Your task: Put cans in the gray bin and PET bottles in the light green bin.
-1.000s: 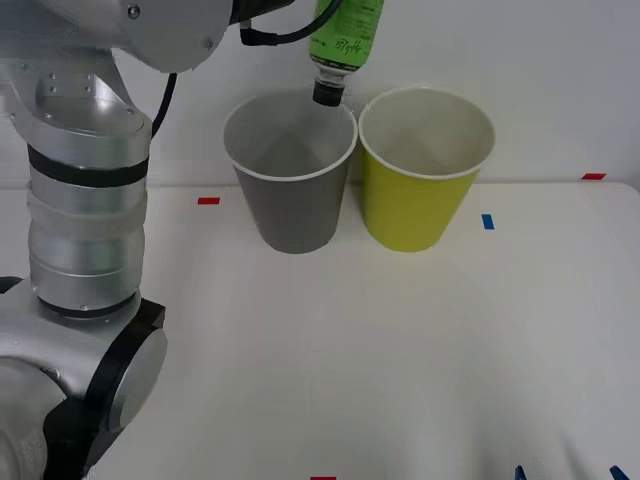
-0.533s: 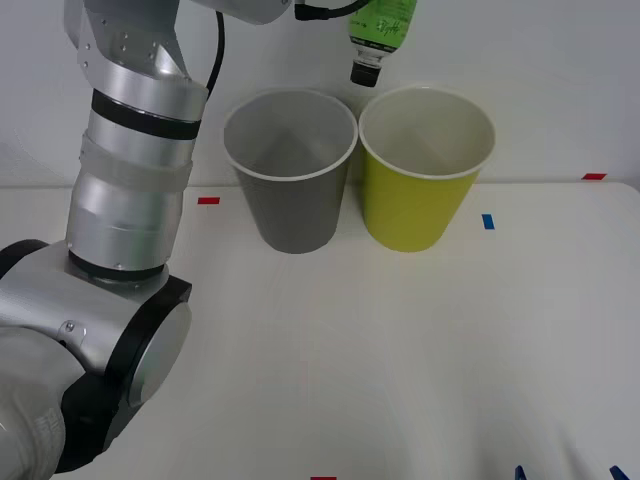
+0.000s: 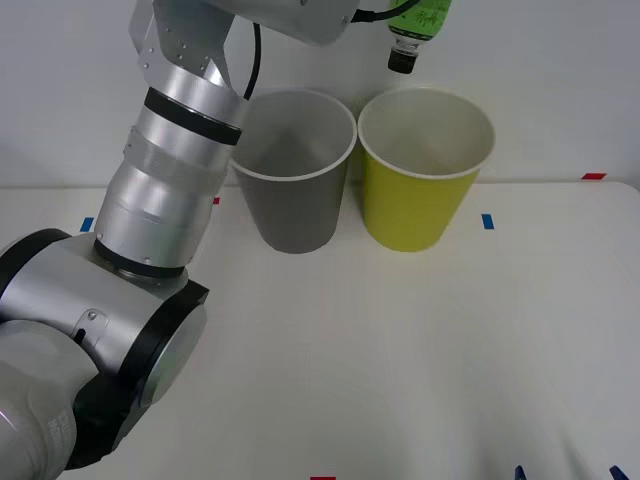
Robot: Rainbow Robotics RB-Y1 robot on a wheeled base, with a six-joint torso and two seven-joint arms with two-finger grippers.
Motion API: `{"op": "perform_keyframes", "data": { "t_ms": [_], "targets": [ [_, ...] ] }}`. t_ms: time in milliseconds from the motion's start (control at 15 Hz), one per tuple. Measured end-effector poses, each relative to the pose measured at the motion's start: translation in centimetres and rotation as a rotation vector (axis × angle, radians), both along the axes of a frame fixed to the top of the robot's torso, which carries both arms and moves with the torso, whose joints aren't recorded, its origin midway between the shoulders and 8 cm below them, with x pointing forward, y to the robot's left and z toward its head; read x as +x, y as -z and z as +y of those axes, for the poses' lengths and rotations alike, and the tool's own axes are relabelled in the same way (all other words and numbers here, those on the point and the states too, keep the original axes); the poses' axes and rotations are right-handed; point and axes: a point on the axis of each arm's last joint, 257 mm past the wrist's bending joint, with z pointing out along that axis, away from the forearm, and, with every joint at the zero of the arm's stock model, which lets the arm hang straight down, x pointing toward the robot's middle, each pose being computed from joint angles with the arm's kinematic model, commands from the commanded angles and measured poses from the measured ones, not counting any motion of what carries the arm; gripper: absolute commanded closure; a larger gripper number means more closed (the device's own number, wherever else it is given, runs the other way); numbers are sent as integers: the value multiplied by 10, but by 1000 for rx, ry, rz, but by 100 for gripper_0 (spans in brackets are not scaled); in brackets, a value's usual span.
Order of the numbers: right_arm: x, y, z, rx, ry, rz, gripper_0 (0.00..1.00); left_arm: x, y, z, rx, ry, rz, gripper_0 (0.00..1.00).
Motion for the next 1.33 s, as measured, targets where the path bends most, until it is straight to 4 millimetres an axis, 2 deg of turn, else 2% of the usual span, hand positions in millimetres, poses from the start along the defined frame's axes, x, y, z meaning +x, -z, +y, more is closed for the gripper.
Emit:
{"op": "perform_keyframes", "data": {
  "t_ms": [600, 867, 1000, 1333],
  "targets": [
    [0, 0, 0, 0, 0, 0, 0, 1, 11, -38, -51, 46, -69, 100],
    [0, 0, 0, 0, 0, 0, 0, 5, 13, -46, -90, 51, -107, 100],
    [0, 0, 0, 0, 0, 0, 0, 8, 20, -51, -90, 53, -110, 100],
    [0, 0, 0, 0, 0, 0, 0, 3, 24, -60, -90, 67, -104, 100]
  ]
}}
